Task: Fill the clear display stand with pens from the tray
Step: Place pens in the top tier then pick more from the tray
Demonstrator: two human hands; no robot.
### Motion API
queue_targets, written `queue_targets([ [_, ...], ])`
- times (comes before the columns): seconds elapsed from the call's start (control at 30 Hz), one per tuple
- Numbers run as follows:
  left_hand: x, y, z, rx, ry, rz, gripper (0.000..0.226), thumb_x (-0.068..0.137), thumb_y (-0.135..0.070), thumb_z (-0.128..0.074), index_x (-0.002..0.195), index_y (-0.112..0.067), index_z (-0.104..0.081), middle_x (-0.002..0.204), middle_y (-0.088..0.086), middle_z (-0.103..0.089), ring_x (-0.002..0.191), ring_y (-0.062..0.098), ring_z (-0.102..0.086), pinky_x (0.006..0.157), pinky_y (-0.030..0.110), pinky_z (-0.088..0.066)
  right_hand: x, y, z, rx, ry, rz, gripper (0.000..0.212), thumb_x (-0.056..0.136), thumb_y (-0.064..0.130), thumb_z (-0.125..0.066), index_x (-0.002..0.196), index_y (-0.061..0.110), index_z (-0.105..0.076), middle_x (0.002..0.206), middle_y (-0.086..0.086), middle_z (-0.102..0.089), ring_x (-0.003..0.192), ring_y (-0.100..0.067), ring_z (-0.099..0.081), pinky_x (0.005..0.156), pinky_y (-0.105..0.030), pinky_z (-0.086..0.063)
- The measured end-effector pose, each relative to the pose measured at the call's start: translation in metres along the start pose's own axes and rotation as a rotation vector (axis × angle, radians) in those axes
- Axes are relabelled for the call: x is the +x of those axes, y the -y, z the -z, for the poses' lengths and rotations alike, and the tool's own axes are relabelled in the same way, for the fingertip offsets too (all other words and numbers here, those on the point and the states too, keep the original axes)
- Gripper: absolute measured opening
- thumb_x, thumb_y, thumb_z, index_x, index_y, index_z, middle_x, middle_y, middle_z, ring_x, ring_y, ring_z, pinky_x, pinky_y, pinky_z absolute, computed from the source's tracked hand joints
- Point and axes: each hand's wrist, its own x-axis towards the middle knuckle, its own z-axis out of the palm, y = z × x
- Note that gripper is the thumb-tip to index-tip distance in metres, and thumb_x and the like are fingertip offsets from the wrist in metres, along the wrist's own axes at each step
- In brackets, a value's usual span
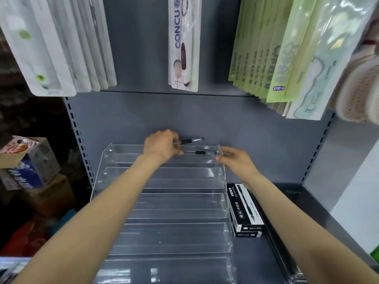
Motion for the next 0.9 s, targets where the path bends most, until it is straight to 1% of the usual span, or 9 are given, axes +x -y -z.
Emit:
queue_targets([
  [0.07, 0.002, 0.001, -0.001, 0.027, 0.007, -0.002, 0.02, 0.073, -0.035, -0.076, 0.08, -0.019, -0.065, 0.088, 0.0, -0.068, 0.087, 0.024, -0.061, 0.065, 0.026, -0.04, 0.001, -0.004, -0.003, 0.005, -0.039, -0.004, 0.043, 0.088, 0.006, -0.061, 0.129, 0.008, -0.053, 0.125, -0.006, -0.06, 0.118, -0.016, -0.054, 0.104, -0.027, -0.039],
  [0.17, 0.006, -0.002, 0.0, 0.113, 0.021, -0.014, 0.019, 0.075, -0.036, -0.074, 0.082, -0.019, -0.067, 0.092, 0.003, -0.068, 0.089, 0.025, -0.062, 0.066, 0.025, -0.037, -0.001, -0.006, -0.007, 0.036, -0.075, -0.002, 0.041, 0.088, 0.006, -0.061, 0.128, 0.007, -0.054, 0.121, -0.005, -0.061, 0.112, -0.012, -0.055, 0.093, -0.02, -0.039],
  [0.23, 0.008, -0.005, 0.0, 0.182, 0.015, -0.041, 0.018, 0.076, -0.035, -0.073, 0.083, -0.019, -0.068, 0.095, 0.006, -0.068, 0.091, 0.027, -0.062, 0.067, 0.025, -0.037, -0.002, -0.006, -0.008, 0.049, -0.081, -0.002, 0.041, 0.088, 0.008, -0.061, 0.129, 0.008, -0.054, 0.121, -0.005, -0.061, 0.11, -0.011, -0.055, 0.093, -0.02, -0.039],
  [0.33, 0.008, -0.01, -0.001, 0.296, 0.005, -0.082, 0.019, 0.077, -0.034, -0.072, 0.085, -0.017, -0.068, 0.097, 0.01, -0.069, 0.093, 0.03, -0.062, 0.069, 0.028, -0.041, -0.001, -0.007, -0.008, 0.035, -0.084, -0.005, 0.041, 0.089, 0.011, -0.062, 0.129, 0.011, -0.054, 0.126, -0.004, -0.06, 0.114, -0.012, -0.055, 0.103, -0.029, -0.042],
  [0.4, 0.008, -0.012, -0.002, 0.362, -0.004, -0.109, 0.021, 0.077, -0.033, -0.071, 0.088, -0.015, -0.069, 0.099, 0.011, -0.069, 0.094, 0.031, -0.063, 0.069, 0.029, -0.043, -0.002, -0.007, -0.008, 0.026, -0.087, -0.009, 0.041, 0.089, 0.012, -0.061, 0.129, 0.012, -0.054, 0.127, -0.004, -0.06, 0.116, -0.014, -0.055, 0.105, -0.036, -0.042],
  [0.53, 0.009, -0.016, -0.002, 0.464, 0.005, -0.142, 0.022, 0.079, -0.031, -0.07, 0.09, -0.012, -0.069, 0.099, 0.011, -0.069, 0.092, 0.031, -0.064, 0.065, 0.029, -0.041, -0.003, -0.008, -0.008, -0.004, -0.104, -0.02, 0.042, 0.089, 0.014, -0.062, 0.131, 0.013, -0.053, 0.129, -0.004, -0.059, 0.119, -0.016, -0.054, 0.106, -0.04, -0.042],
  [0.73, 0.009, -0.016, 0.001, 0.477, -0.009, -0.137, 0.031, 0.075, -0.036, -0.074, 0.09, -0.01, -0.066, 0.097, 0.01, -0.069, 0.091, 0.031, -0.064, 0.065, 0.032, -0.043, -0.004, -0.006, -0.01, -0.007, -0.108, -0.026, 0.042, 0.089, 0.013, -0.061, 0.131, 0.012, -0.053, 0.13, -0.005, -0.059, 0.119, -0.017, -0.055, 0.106, -0.041, -0.042],
  [0.83, 0.01, -0.013, 0.0, 0.453, -0.016, -0.13, 0.034, 0.073, -0.04, -0.075, 0.089, -0.011, -0.066, 0.095, 0.011, -0.069, 0.092, 0.032, -0.064, 0.069, 0.034, -0.048, -0.005, -0.006, -0.011, -0.002, -0.12, -0.026, 0.042, 0.09, 0.012, -0.06, 0.131, 0.012, -0.054, 0.127, -0.005, -0.06, 0.11, -0.014, -0.056, 0.104, -0.041, -0.044],
  [0.9, 0.01, -0.011, 0.0, 0.434, -0.014, -0.14, 0.032, 0.074, -0.041, -0.073, 0.086, -0.012, -0.065, 0.095, 0.011, -0.069, 0.092, 0.032, -0.063, 0.07, 0.033, -0.047, -0.006, -0.006, -0.011, 0.007, -0.124, -0.029, 0.041, 0.09, 0.012, -0.06, 0.131, 0.012, -0.054, 0.126, -0.006, -0.06, 0.107, -0.013, -0.056, 0.103, -0.039, -0.044],
])
